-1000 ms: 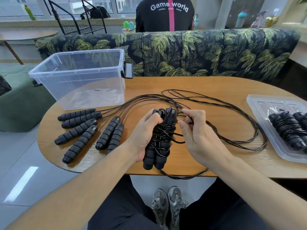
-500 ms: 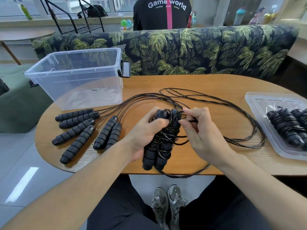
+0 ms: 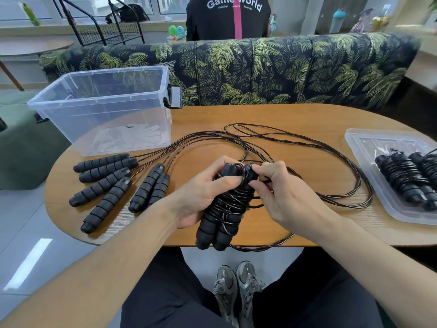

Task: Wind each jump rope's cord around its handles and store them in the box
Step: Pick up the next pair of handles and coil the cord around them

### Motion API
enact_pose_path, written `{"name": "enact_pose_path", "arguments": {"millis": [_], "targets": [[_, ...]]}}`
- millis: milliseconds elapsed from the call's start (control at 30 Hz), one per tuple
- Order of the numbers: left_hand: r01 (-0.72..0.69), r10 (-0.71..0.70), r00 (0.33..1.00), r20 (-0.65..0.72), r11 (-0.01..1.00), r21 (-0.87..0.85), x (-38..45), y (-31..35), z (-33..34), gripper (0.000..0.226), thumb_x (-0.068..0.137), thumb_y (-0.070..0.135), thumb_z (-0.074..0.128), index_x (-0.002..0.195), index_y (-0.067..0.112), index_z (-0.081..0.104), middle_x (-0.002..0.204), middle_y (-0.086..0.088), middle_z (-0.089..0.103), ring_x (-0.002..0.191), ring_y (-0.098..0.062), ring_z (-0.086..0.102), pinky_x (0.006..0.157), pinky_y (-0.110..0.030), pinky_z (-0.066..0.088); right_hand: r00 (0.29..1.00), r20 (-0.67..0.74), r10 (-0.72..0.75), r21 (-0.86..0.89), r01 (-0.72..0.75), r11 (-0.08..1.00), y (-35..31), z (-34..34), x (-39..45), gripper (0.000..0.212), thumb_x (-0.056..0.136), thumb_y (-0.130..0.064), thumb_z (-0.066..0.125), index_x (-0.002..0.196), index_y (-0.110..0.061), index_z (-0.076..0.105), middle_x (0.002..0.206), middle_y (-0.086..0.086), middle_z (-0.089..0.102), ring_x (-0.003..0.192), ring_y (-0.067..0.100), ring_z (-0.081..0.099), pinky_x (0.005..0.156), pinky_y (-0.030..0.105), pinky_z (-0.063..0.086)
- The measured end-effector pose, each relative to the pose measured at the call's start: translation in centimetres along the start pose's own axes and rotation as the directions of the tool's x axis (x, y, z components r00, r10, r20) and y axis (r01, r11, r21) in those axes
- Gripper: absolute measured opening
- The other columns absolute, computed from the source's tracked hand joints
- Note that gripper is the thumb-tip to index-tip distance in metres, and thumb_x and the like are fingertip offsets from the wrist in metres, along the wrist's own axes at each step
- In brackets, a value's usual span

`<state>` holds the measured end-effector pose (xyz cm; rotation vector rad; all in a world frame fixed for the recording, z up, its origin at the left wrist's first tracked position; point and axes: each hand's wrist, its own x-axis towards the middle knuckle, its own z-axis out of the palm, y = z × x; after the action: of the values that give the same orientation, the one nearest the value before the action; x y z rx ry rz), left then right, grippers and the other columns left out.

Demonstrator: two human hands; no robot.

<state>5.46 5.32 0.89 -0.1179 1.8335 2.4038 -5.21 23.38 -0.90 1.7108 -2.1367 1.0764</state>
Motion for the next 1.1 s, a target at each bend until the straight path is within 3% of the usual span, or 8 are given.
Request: {"name": "enact_pose_path", "arguments": {"millis": [200, 367, 500, 633, 767, 900, 1000, 1100], "targets": [[-0.032, 0.036, 0.998, -0.058, 0.997, 0.071, 0.5, 0.6, 0.5, 0.028, 0.089, 0.014, 0.063, 0.116, 0.015, 0.057, 0.099, -0.026, 0.06, 0.076, -0.039, 0.065, 0.064, -0.046, 0.059, 0.989, -0.03, 0.146, 0.189, -0.137, 0.972, -0.1, 0.4, -0.7, 0.023, 0.099, -0.057, 0.034, 0.114, -0.043, 0.025, 0.106, -0.018, 0.051, 0.097, 0.0, 0.059, 0.075, 0.02, 0.052], [0.012, -0.007, 0.997, -0.076, 0.998, 0.067, 0.7, 1.0, 0.5, 0.034, 0.087, 0.017, 0.065, 0.118, 0.01, 0.053, 0.098, -0.026, 0.061, 0.084, -0.044, 0.062, 0.071, -0.052, 0.056, 0.998, 0.035, 0.058, 0.271, -0.066, 0.96, 0.9, -0.6, -1.0, 0.029, 0.103, -0.054, 0.032, 0.126, -0.037, 0.032, 0.105, -0.031, 0.046, 0.084, 0.007, 0.052, 0.071, 0.029, 0.047], [0.062, -0.058, 0.997, -0.047, 0.994, 0.087, 0.3, 1.0, 0.7, 0.025, 0.086, 0.017, 0.064, 0.11, 0.018, 0.059, 0.087, -0.014, 0.066, 0.07, -0.03, 0.066, 0.066, -0.041, 0.058, 0.992, -0.098, 0.073, 0.365, -0.032, 0.93, 1.8, -1.0, -1.2, 0.015, 0.099, -0.041, 0.057, 0.115, -0.04, 0.059, 0.096, -0.011, 0.064, 0.085, 0.027, 0.06, 0.072, 0.044, 0.048], [0.107, -0.106, 0.994, -0.033, 0.994, 0.038, 0.0, 0.6, 1.2, 0.024, 0.089, 0.015, 0.061, 0.112, 0.017, 0.056, 0.084, -0.012, 0.069, 0.068, -0.03, 0.068, 0.063, -0.04, 0.058, 0.987, -0.162, -0.002, 0.322, 0.055, 0.945, 1.9, -1.3, -0.7, 0.014, 0.091, -0.017, 0.068, 0.104, -0.014, 0.072, 0.093, 0.004, 0.068, 0.084, 0.024, 0.063, 0.067, 0.035, 0.049], [0.076, -0.073, 0.994, -0.076, 0.997, 0.034, 0.2, 0.7, 1.4, 0.028, 0.088, 0.018, 0.063, 0.112, 0.009, 0.052, 0.092, -0.022, 0.062, 0.073, -0.035, 0.062, 0.068, -0.047, 0.057, 0.985, -0.171, 0.011, 0.334, 0.048, 0.941, 1.6, -1.4, -0.5, 0.013, 0.091, -0.019, 0.068, 0.104, -0.02, 0.07, 0.09, -0.002, 0.068, 0.081, 0.019, 0.062, 0.067, 0.034, 0.049], [0.033, -0.015, 0.991, -0.134, 0.991, 0.129, 0.4, 0.7, 1.5, 0.017, 0.099, 0.009, 0.059, 0.114, 0.01, 0.052, 0.092, -0.022, 0.063, 0.077, -0.037, 0.062, 0.068, -0.046, 0.057, 0.97, -0.069, 0.235, 0.443, -0.181, 0.878, 1.5, -1.6, -0.7, 0.032, 0.087, -0.041, 0.069, 0.11, -0.036, 0.047, 0.085, -0.011, 0.074, 0.079, 0.021, 0.065, 0.071, 0.04, 0.051], [0.0, 0.035, 0.985, -0.168, 0.98, 0.201, 0.5, 0.6, 1.7, 0.02, 0.098, 0.008, 0.06, 0.117, 0.012, 0.053, 0.095, -0.022, 0.064, 0.08, -0.038, 0.064, 0.068, -0.046, 0.057, 0.941, -0.142, 0.306, 0.445, -0.216, 0.869, 1.8, -1.3, -1.0, 0.026, 0.08, -0.045, 0.076, 0.097, -0.028, 0.067, 0.086, -0.009, 0.075, 0.082, 0.02, 0.07, 0.075, 0.043, 0.056], [0.005, 0.032, 0.986, -0.162, 0.975, 0.223, 0.7, 0.9, 2.0, 0.023, 0.092, 0.015, 0.064, 0.113, 0.015, 0.055, 0.097, -0.022, 0.064, 0.081, -0.037, 0.064, 0.072, -0.048, 0.056, 0.945, -0.252, 0.209, 0.489, -0.062, 0.87, 2.3, -0.7, -1.3, 0.02, 0.082, -0.034, 0.079, 0.091, -0.017, 0.074, 0.087, -0.003, 0.074, 0.081, 0.028, 0.066, 0.076, 0.041, 0.052]]}}
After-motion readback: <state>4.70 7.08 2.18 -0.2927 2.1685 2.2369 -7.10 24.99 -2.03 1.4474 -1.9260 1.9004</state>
